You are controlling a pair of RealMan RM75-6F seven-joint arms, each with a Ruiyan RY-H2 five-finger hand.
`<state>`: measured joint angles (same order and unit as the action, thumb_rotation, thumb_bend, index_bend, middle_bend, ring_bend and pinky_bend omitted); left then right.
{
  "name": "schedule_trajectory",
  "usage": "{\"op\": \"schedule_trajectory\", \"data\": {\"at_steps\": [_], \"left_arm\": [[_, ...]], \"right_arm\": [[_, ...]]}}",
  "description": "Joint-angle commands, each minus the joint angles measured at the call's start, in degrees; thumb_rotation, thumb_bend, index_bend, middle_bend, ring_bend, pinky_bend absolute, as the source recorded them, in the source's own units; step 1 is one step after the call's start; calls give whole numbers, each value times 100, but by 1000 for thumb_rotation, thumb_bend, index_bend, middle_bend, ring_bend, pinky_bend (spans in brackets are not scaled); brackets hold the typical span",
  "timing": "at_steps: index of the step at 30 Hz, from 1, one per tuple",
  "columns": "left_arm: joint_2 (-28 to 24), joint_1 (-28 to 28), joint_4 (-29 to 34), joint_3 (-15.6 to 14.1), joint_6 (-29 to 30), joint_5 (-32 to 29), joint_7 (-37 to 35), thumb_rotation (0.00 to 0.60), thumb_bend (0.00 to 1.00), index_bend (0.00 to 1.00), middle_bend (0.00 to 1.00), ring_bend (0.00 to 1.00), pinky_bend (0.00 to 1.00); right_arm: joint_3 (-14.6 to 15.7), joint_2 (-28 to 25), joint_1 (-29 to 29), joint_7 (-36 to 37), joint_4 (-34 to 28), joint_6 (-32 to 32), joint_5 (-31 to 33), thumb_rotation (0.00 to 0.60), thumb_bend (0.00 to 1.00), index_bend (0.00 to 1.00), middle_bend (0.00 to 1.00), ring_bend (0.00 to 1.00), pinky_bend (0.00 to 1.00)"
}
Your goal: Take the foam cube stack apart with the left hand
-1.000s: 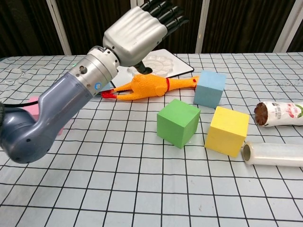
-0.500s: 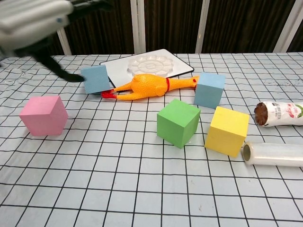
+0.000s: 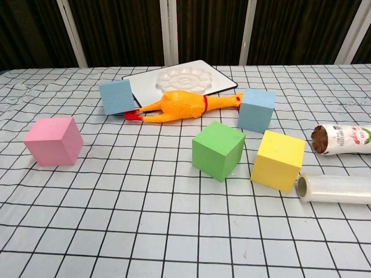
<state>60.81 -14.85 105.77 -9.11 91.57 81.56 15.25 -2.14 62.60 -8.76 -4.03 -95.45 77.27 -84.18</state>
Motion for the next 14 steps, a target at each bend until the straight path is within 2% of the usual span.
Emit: {"op": "schedule_trajectory", "data": {"at_steps": [1, 5, 11, 14], "left_arm": [[77, 263, -228, -59, 117, -6, -167, 600, 48, 71, 21, 0, 52], [318, 541, -464, 42, 395, 102, -277, 600, 48, 71, 21, 0, 51], [744, 857, -966, 273, 1027, 632, -474, 600, 48, 70, 21, 0, 51], [826, 944, -1060, 322, 1069, 710, -502, 600, 48, 71, 22, 0, 51]], "right_arm": [[-10, 27, 11, -52, 20, 47, -14, 600, 26, 179, 66, 160, 37], [-68, 140, 43, -102, 121, 245, -83, 600, 26, 179, 66, 160, 37], [-172, 336, 110, 94, 416, 624, -243, 600, 26, 179, 66, 160, 37], [-207, 337, 123, 90, 472, 635, -174, 600, 26, 179, 67, 160, 37]]}}
